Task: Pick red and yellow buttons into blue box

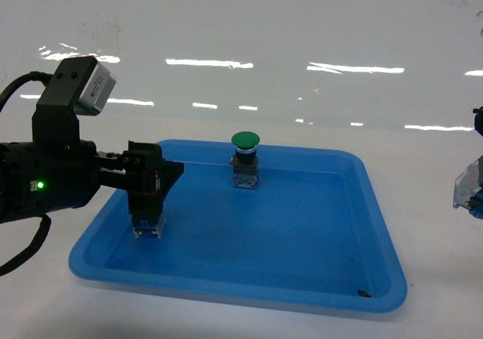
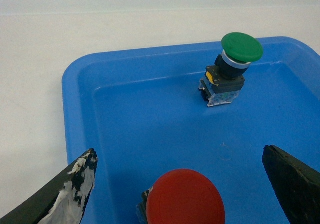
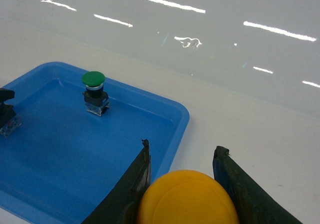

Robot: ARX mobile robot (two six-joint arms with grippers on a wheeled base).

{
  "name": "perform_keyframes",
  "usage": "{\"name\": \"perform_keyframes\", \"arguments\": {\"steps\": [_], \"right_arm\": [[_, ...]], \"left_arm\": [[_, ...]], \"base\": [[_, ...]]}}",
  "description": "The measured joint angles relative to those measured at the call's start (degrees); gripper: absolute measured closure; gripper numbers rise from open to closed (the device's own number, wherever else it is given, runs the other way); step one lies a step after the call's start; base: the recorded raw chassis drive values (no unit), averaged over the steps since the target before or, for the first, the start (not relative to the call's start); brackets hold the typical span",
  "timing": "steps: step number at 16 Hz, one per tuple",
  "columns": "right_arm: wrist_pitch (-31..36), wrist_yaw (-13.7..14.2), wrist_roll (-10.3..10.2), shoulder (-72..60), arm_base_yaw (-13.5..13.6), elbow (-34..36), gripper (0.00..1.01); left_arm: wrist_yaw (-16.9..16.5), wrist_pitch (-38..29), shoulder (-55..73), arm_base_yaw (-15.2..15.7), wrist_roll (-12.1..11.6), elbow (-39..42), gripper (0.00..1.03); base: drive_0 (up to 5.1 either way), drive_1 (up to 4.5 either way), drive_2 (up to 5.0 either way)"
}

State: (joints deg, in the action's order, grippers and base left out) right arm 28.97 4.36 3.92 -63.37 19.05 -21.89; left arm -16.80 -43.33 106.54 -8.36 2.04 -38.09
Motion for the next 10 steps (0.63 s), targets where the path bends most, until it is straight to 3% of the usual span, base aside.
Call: {"name": "perform_keyframes", "arguments": {"steps": [2,10], "right_arm": [[0.0,0.0,0.0,0.0,0.0,0.0,0.69],[0.0,0.0,0.0,0.0,0.0,0.0,0.69]], "left_arm": [[-0.2,-0.11,2.01,-0.63,-1.01,-0.2,0.05],[-0.24,0.22,4.35,-0.72,-1.05,-0.22,0.05]], "base": [[0.0,0.0,0.0],[0.0,0.0,0.0]]}}
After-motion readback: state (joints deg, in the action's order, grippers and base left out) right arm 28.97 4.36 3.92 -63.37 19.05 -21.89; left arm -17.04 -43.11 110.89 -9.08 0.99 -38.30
